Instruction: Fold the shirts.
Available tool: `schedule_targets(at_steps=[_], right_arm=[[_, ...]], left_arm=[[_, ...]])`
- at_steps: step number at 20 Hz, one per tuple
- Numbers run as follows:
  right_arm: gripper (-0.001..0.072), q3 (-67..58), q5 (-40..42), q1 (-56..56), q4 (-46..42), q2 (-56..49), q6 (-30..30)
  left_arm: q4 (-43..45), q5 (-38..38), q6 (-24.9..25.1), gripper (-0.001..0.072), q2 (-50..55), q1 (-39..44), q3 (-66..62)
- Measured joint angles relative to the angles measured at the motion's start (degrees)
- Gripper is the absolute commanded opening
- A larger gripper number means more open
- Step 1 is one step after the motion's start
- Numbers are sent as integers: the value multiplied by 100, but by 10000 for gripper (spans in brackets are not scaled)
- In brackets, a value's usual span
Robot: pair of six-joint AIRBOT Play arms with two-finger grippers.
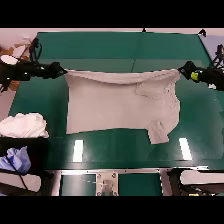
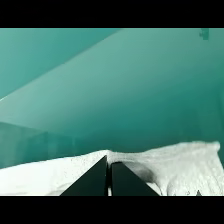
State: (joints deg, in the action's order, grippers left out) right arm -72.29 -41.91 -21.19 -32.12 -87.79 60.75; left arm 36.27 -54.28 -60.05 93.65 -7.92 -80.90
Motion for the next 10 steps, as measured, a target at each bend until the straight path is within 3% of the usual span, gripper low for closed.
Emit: schedule_targets(at_steps=[5,10], right_arm=[[8,-1128,-210,22,-2,-907,219],[8,-1438,-1069,-243,-691,-1080,472]], left_arm=[[-105,496,2,23,363,31,-291],[549,-170,-382,23,437,33,-372]])
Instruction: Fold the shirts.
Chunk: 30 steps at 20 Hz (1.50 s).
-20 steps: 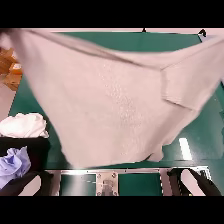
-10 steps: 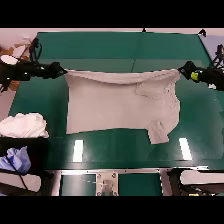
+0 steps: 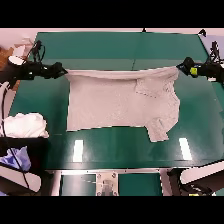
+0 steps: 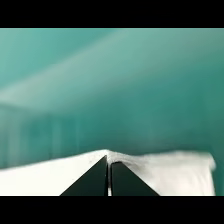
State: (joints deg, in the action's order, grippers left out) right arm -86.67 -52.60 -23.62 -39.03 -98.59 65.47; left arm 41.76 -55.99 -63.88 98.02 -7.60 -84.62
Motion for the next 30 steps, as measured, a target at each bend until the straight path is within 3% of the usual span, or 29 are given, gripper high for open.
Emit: schedule_targets(at_steps=[6,14,15,16,17,18,25,30], right_arm=[[8,323,-1121,-251,-999,66,157],[11,1014,-1316,-293,-1523,76,195],[105,1038,-1314,-293,-1545,76,208],[261,1054,-1314,-293,-1556,76,238],[271,1056,-1320,-293,-1580,76,251],[271,1036,-1386,-302,-1587,76,297],[272,1180,-2363,-826,-1609,682,549],[272,2424,-2153,-1491,-1611,1801,553]], left_arm=[[997,-1196,-693,23,15,2,-9],[1182,-1379,-955,24,20,2,549],[1126,-1384,-957,25,20,2,588],[1045,-1397,-962,167,20,2,614],[964,-1432,-962,471,20,2,634],[861,-1506,-977,536,20,2,651],[800,-2870,-1403,535,-273,-61,970],[1296,-2367,-1773,535,-2074,-74,2787]])
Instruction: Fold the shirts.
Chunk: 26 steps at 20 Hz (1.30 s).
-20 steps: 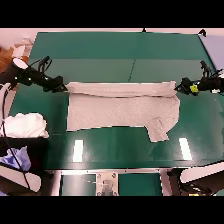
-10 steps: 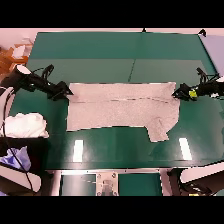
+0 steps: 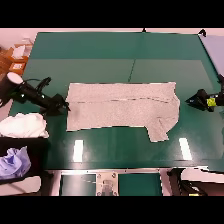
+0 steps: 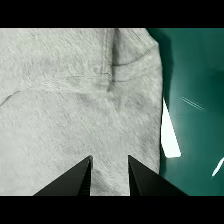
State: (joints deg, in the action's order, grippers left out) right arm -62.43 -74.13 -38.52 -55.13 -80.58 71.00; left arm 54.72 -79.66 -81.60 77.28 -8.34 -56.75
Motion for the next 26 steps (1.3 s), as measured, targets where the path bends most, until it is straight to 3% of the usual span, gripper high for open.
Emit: schedule_targets(at_steps=[3,7,10,12,16,17,18,19,26], right_arm=[[274,748,391,-278,2,542,-2],[302,1196,745,-479,52,835,37],[302,1305,883,-525,166,907,48],[311,1335,940,-538,216,927,48],[364,1362,1016,-549,289,944,72],[380,1364,1032,-549,304,942,90],[426,1370,1034,-551,310,944,122],[432,1386,1029,-553,313,944,177],[432,1967,264,-662,-404,970,1060]], left_arm=[[0,758,-439,535,-1488,0,1613],[-667,1875,-715,534,-2754,168,3425],[-1191,3115,-872,533,-3058,680,4148],[-1429,4107,-1082,455,-3119,1054,4378],[-2063,5405,-1303,452,-2761,1567,4511],[-2315,5657,-1276,319,-2610,1698,4527],[-2511,5849,-1198,93,-2479,1816,4542],[-2675,5991,-1095,24,-2363,1926,4562],[-3176,6295,-468,24,-2116,2181,4498]])
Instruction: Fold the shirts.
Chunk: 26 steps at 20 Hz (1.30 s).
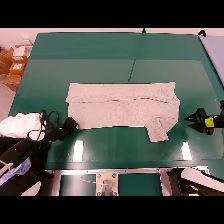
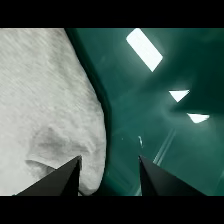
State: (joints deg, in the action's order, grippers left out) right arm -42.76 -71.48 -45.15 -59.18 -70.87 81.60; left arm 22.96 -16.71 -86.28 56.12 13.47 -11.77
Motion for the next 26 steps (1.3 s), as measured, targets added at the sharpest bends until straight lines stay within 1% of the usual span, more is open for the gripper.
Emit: schedule_targets(at_steps=[2,7,8,10,12,13,14,15,18,21,23,26], right_arm=[[432,400,66,168,146,2,59],[431,1014,667,903,743,-96,50],[420,1069,796,1025,828,-107,39],[342,1130,920,1185,964,-138,9],[328,1165,933,1263,1012,-146,-98],[233,1178,916,1276,1014,-129,-142],[111,1187,885,1279,973,-87,-184],[9,1202,863,1263,949,-33,-201],[10,1189,741,1119,822,219,-236],[10,1060,479,782,540,424,-192],[10,957,306,562,240,564,-22],[9,863,125,387,0,710,186]], left_arm=[[-4,2,157,24,20,15,-74],[-26,-55,358,24,39,26,-186],[-35,-70,372,24,39,24,-195],[-37,-116,393,24,33,26,-208],[-39,-188,409,25,31,26,-216],[-42,-225,411,24,28,26,-219],[-46,-282,417,24,28,24,-221],[-42,-332,422,24,20,22,-227],[81,-544,428,23,-13,20,-334],[522,-960,315,22,-24,-37,-651],[1185,-1473,-42,22,-31,-273,-977],[2479,-2616,-640,22,-28,-850,-1534]])
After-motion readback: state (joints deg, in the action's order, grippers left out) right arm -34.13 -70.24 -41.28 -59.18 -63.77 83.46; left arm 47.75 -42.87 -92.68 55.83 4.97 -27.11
